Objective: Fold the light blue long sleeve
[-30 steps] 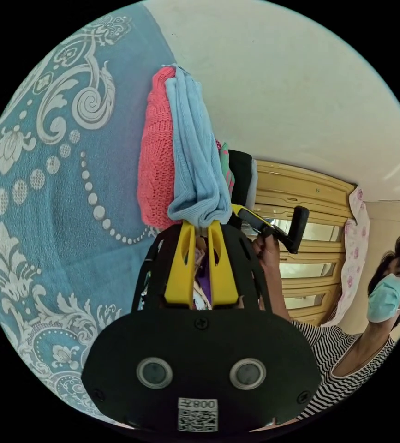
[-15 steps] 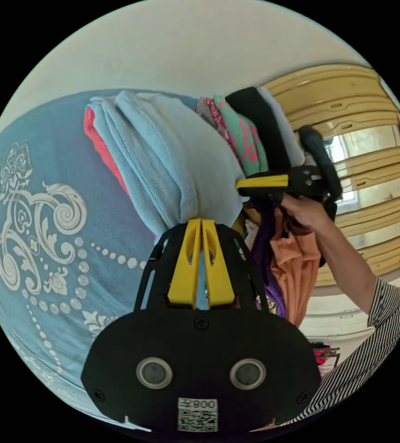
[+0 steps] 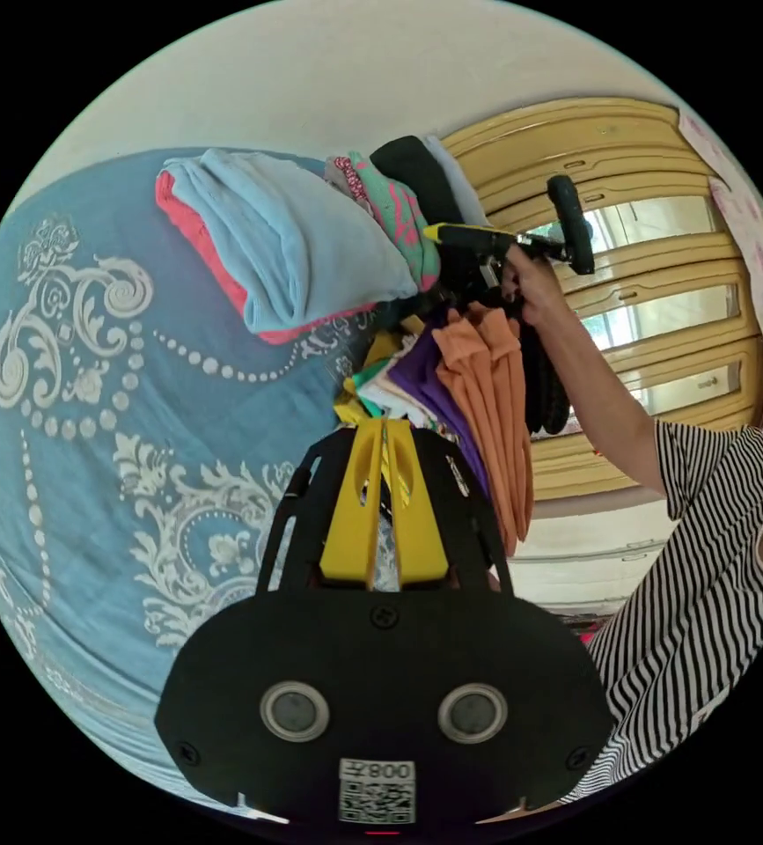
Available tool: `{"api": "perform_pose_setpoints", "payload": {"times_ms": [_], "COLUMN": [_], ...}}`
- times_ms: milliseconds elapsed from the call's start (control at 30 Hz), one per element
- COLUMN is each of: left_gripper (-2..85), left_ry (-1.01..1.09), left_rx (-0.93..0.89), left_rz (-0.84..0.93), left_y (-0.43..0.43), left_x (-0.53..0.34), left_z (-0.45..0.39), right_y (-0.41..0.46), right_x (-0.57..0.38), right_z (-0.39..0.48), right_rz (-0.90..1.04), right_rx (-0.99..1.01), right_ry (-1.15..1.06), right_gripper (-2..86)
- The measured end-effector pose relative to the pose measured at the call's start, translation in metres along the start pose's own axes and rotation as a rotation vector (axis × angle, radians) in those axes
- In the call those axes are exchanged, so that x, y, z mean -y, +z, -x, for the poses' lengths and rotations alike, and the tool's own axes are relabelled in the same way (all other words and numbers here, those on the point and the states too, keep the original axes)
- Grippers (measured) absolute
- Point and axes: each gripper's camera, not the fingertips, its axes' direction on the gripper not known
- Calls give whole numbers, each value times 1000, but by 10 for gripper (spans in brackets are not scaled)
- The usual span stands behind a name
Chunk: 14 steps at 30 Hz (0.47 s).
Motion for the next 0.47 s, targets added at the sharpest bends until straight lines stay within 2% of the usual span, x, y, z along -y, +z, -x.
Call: {"api": "perform_pose_setpoints", "payload": {"times_ms": [133,233,367,467], "left_gripper": [1,1,1,1], "left_ry": [-94,-136,-162,-178], "left_rx": [-37,-59,-105,-131], "left_rz": [95,121,115,105], "left_y": [-9,-18,-36,-51], "left_x": [-72,-103,-127,-140], "left_z": [-4,-9,-11,-9], "right_y": [-60,-83,-91,-87], "right_x": [-52,-96,-136,-134], "right_z": [-61,-117,-166,-167], "right_rz": [-215,-319,-374,-363], "right_rx": [10,50,73,2], "right_ry": [194,378,534,522], "right_gripper": [12,52,93,115]}}
